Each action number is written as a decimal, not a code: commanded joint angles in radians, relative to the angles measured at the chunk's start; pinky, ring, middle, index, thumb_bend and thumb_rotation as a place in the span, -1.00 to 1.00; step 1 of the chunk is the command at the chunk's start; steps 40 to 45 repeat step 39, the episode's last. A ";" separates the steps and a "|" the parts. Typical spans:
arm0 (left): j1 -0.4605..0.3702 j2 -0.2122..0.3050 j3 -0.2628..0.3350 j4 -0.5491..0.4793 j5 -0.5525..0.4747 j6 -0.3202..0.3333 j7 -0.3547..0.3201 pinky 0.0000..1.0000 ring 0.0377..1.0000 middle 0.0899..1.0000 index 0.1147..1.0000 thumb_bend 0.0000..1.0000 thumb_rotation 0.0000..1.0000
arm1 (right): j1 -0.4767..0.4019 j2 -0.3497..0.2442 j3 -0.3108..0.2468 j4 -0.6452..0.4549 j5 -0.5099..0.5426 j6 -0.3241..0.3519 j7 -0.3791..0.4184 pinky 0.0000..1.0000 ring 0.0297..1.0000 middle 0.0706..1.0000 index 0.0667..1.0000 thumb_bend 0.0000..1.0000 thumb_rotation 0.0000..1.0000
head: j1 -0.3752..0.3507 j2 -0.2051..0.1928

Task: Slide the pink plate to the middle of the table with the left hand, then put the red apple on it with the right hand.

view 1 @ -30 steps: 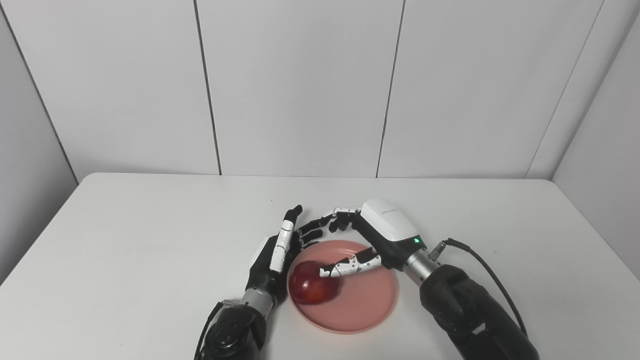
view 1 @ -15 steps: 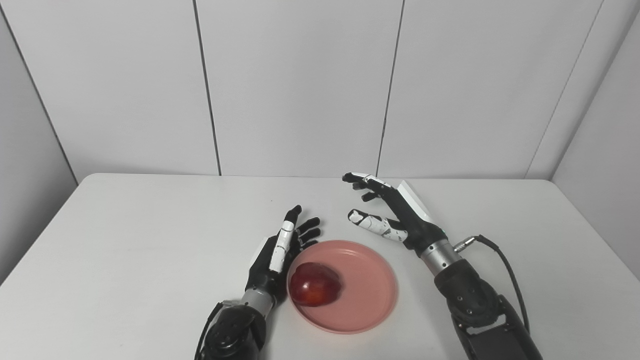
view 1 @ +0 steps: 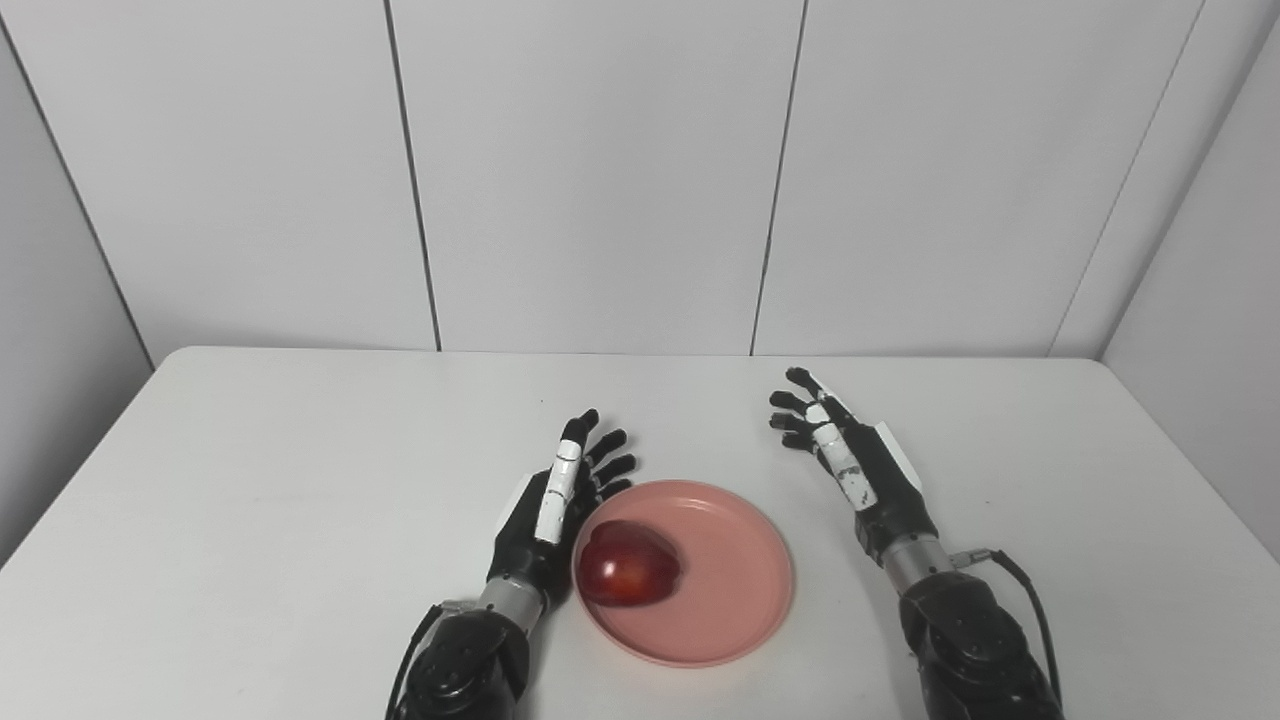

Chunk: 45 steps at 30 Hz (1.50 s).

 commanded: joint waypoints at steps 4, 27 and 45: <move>0.024 0.008 0.007 0.036 0.031 0.024 0.039 0.85 0.84 0.95 1.00 0.54 1.00 | -0.033 -0.006 -0.016 -0.007 0.042 0.033 0.002 0.89 0.78 0.79 0.85 0.95 1.00 | 0.001 0.000; 0.071 -0.019 -0.017 0.060 0.165 -0.159 0.168 1.00 1.00 1.00 1.00 0.68 1.00 | 0.032 0.051 -0.001 0.075 -0.032 -0.102 -0.127 1.00 1.00 0.94 0.90 0.78 1.00 | -0.008 0.005; 0.070 -0.006 -0.024 0.054 0.165 -0.148 0.152 1.00 1.00 1.00 1.00 0.59 1.00 | 0.060 0.071 0.009 0.129 -0.064 -0.206 -0.180 1.00 1.00 1.00 1.00 0.93 1.00 | -0.015 0.010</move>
